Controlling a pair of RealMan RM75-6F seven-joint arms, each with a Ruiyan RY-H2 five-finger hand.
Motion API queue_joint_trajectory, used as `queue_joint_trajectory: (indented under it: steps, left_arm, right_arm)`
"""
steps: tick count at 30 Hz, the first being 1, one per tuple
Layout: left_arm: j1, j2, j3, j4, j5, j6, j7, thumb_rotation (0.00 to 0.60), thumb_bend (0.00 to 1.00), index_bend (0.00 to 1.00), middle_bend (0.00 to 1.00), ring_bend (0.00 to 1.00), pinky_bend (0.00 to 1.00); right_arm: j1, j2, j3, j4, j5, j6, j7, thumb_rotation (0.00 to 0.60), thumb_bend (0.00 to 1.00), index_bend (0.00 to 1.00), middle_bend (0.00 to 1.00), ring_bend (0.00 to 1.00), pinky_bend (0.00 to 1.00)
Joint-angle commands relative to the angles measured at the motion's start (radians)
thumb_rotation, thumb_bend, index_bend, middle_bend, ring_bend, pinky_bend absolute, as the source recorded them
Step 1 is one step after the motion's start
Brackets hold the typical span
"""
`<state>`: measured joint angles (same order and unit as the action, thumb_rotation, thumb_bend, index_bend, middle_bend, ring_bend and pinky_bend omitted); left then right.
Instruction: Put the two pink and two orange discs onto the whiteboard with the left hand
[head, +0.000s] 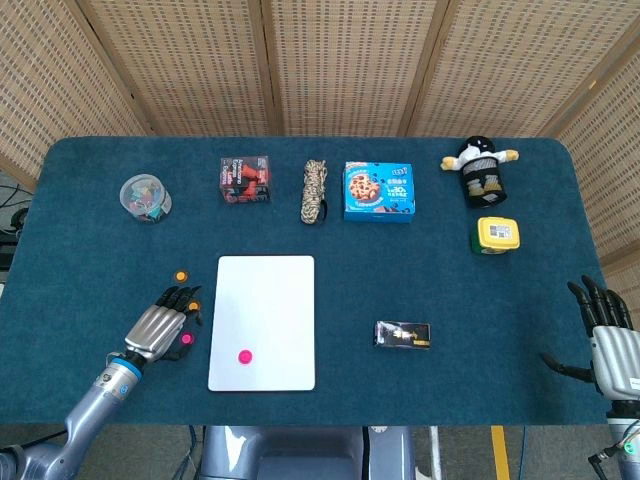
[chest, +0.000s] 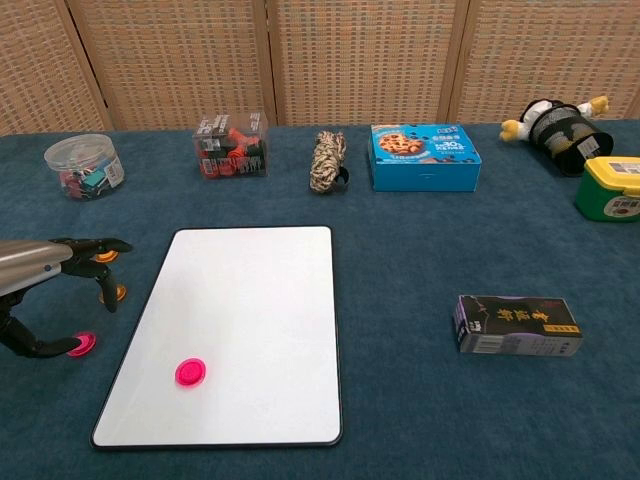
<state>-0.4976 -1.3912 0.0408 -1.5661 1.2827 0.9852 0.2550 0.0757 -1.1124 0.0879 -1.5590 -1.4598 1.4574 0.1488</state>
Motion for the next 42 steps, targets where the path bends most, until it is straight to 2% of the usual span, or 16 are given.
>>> queue_joint_trajectory:
  steps: [1,14,28,35,42]
  left_arm:
    - [0.006,-0.009,0.005,0.016,0.010,0.001,-0.011,0.600,0.35,0.38,0.00,0.00,0.00]
    - [0.054,-0.059,0.023,0.098,0.048,0.060,-0.015,0.600,0.34,0.38,0.00,0.00,0.00]
    - [0.065,-0.091,0.014,0.142,0.054,0.051,-0.027,0.600,0.34,0.38,0.00,0.00,0.00]
    - [0.067,-0.096,0.011,0.147,0.040,0.034,-0.020,0.600,0.34,0.42,0.00,0.00,0.00]
    - [0.070,-0.090,0.005,0.140,0.039,0.034,-0.021,0.600,0.35,0.56,0.00,0.00,0.00]
  right_arm:
    - [0.000,0.000,0.000,0.000,0.001,-0.001,0.000,0.600,0.03,0.00,0.00,0.00,0.00]
    - [0.001,0.002,0.000,0.001,0.000,-0.003,0.006,0.600,0.03,0.00,0.00,0.00,0.00]
    - [0.001,0.002,0.000,0.000,0.001,-0.004,0.007,0.600,0.03,0.00,0.00,0.00,0.00]
    - [0.001,0.003,0.000,0.000,0.001,-0.005,0.009,0.600,0.03,0.00,0.00,0.00,0.00]
    - [0.001,0.003,0.000,0.000,0.001,-0.005,0.011,0.600,0.03,0.00,0.00,0.00,0.00]
